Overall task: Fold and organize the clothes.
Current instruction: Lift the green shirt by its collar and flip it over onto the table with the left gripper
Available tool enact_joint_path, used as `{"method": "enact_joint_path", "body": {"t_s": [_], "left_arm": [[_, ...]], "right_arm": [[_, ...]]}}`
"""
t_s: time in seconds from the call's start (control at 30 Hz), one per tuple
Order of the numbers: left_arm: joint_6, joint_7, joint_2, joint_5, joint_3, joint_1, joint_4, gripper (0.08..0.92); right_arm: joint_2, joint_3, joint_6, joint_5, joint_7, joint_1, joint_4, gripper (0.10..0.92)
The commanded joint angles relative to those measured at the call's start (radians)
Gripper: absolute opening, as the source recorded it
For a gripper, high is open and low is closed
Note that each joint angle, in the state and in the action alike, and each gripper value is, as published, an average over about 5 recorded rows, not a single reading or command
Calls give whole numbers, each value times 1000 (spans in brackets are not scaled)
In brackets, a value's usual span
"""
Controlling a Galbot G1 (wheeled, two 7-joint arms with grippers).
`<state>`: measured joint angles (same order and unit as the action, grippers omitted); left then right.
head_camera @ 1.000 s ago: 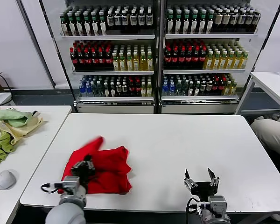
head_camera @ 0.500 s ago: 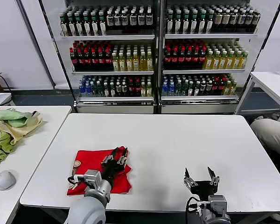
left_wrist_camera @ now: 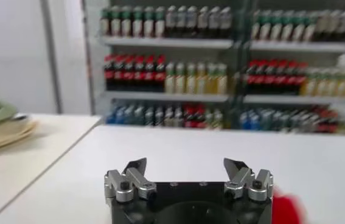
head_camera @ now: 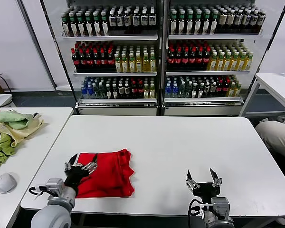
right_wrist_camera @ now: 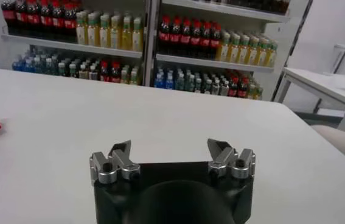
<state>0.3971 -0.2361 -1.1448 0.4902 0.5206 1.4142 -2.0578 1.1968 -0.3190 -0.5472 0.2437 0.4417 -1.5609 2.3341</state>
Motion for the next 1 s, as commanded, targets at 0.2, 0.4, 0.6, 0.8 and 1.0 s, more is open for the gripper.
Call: {"method": "enact_joint_path", "body": {"t_s": [0.2,0.4,0.6,0.8,1.0], "left_arm": [[21,-8,-18,93,75,-25,206,823],[47,-17,-10,153,70,-24,196,823],[77,-13,-26,218,57,-22,160,706],[81,-15,-24,225,65,-13,159,533],[62,7,-28,228,68,-11,146,360]], "right_arm": [[8,3,3,-3,0,6,-7,823],[15,6,3,-6,0,7,-12,823],[13,5,3,-7,1,4,-9,823],[13,5,4,-7,1,3,-7,823],[13,11,4,-7,1,7,-12,823]]}}
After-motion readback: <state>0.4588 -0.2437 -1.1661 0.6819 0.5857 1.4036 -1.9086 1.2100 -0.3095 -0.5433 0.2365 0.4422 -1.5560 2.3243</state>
